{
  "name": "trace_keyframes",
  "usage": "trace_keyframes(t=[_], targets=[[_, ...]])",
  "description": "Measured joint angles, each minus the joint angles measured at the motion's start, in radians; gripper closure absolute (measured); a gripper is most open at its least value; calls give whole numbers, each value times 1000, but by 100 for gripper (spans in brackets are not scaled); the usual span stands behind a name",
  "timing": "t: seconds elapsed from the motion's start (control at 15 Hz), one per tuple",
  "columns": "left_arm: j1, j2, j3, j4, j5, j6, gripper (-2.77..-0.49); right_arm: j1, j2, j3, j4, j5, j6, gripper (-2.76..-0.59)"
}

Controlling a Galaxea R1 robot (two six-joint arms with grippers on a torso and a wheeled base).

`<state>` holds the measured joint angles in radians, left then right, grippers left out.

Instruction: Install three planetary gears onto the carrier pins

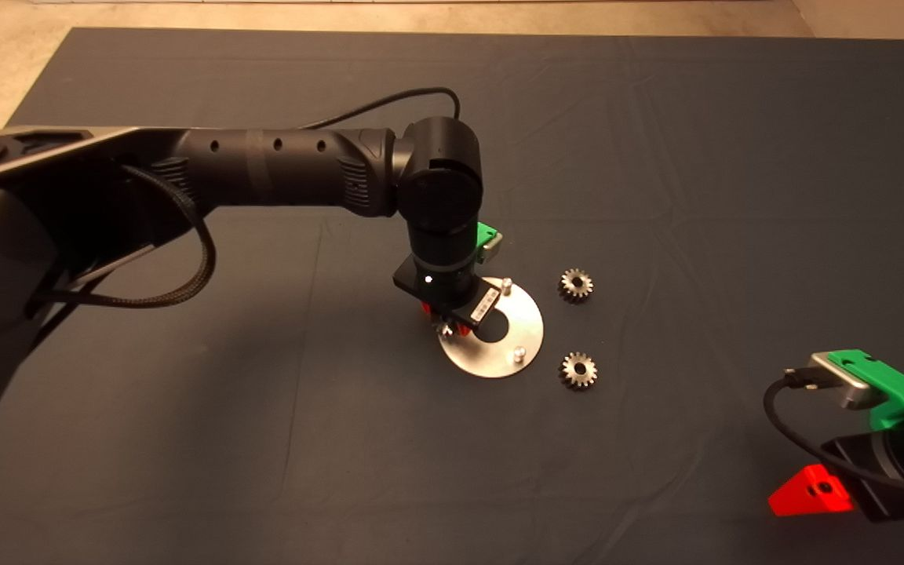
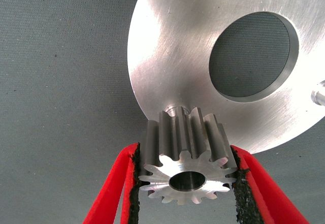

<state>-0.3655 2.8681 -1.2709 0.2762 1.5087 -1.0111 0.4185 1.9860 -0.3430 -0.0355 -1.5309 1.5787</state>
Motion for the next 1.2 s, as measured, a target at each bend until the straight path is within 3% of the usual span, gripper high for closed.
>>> trace_keyframes(t=[0.47, 1.2], targets=[[1, -4, 9, 0, 3, 0, -99, 0, 0, 0, 0, 0, 0, -273], [-10, -12, -16, -5, 10, -1, -146, 0, 0, 0, 0, 0, 0, -274]])
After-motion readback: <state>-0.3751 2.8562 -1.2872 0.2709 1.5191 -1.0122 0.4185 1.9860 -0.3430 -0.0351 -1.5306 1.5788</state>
